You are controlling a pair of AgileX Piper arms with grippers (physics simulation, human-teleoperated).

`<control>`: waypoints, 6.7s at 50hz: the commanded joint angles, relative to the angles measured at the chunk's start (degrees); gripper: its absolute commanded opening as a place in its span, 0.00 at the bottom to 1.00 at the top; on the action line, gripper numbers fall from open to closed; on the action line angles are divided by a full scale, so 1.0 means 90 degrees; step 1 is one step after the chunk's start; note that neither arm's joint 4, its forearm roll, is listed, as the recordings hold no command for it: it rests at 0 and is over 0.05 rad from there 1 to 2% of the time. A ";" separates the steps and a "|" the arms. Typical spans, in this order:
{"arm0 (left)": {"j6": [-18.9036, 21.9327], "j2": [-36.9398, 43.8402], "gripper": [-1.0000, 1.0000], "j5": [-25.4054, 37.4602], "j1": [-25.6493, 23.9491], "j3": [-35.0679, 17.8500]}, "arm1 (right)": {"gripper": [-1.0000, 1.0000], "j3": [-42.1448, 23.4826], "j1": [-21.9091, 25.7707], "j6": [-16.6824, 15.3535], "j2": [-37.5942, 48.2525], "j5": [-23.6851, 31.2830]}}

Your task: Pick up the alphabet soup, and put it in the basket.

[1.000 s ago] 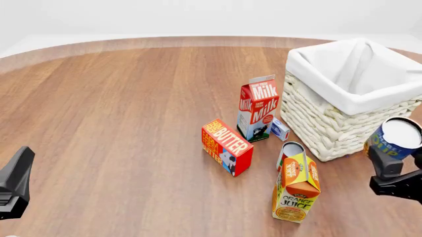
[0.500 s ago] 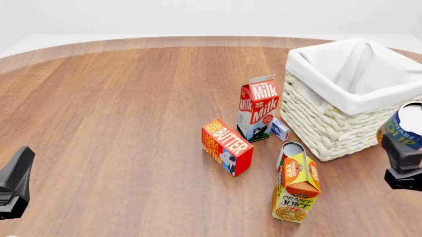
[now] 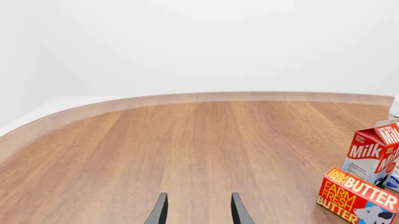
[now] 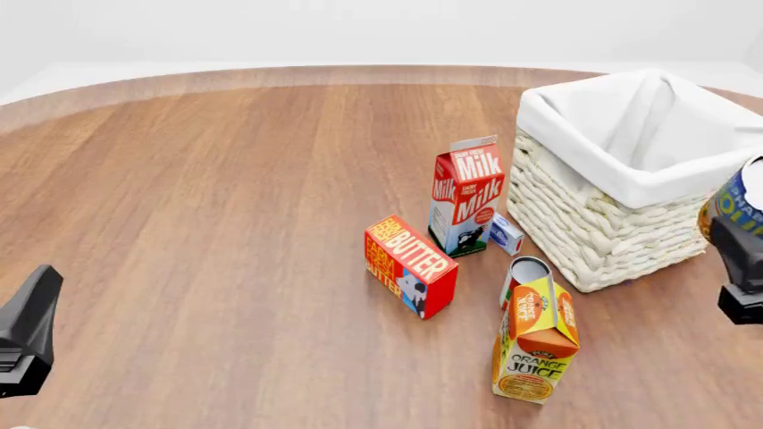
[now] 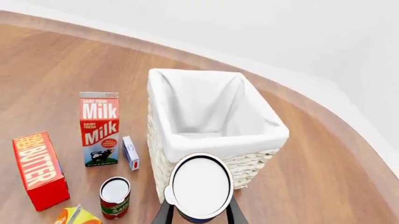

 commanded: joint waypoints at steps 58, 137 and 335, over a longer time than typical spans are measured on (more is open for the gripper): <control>0.0000 0.0000 1.00 0.0000 0.0000 0.0000 | 0.00 -0.2058 0.0334 0.0048 0.1034 0.0708; 0.0000 0.0000 1.00 0.0000 0.0000 0.0000 | 0.00 -0.4152 -0.0289 0.0479 0.3528 0.0752; 0.0000 0.0000 1.00 0.0000 0.0000 0.0000 | 0.00 -0.6382 -0.0262 -0.1220 0.7987 0.2139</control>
